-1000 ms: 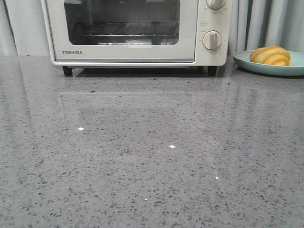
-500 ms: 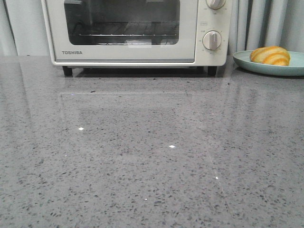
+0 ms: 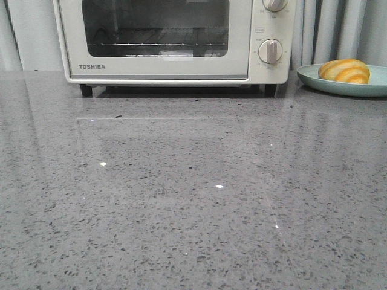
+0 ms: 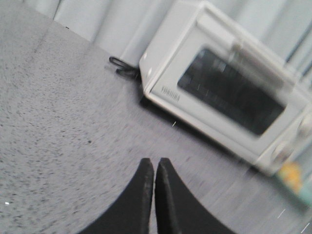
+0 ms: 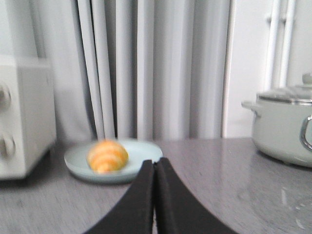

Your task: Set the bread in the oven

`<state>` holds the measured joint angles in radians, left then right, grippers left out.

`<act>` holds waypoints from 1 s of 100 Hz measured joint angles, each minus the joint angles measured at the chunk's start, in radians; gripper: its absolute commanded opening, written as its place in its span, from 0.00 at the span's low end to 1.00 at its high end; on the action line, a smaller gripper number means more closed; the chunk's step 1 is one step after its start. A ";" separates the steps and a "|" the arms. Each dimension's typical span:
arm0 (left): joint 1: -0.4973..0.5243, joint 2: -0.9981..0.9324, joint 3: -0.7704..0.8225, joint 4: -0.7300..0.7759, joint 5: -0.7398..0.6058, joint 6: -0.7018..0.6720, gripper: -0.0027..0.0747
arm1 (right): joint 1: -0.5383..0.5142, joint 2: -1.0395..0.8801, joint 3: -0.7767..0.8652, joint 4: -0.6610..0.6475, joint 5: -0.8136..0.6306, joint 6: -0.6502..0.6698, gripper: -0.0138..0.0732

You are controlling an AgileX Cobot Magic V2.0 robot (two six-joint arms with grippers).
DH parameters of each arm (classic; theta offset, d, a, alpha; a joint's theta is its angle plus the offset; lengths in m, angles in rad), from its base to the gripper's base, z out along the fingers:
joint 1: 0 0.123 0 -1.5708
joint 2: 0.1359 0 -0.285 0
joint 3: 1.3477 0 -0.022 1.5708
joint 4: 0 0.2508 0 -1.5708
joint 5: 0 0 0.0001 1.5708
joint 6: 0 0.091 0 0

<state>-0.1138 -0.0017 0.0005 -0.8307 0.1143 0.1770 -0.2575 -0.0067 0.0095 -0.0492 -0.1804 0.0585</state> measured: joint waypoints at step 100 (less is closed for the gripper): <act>-0.262 0.957 -0.844 -0.033 0.021 0.500 0.01 | 0.195 0.394 -0.413 0.153 0.439 0.001 0.10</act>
<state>-0.3761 0.9554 -0.8435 -0.8632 0.1352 0.6767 -0.0624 0.3873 -0.4031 0.1036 0.2591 0.0592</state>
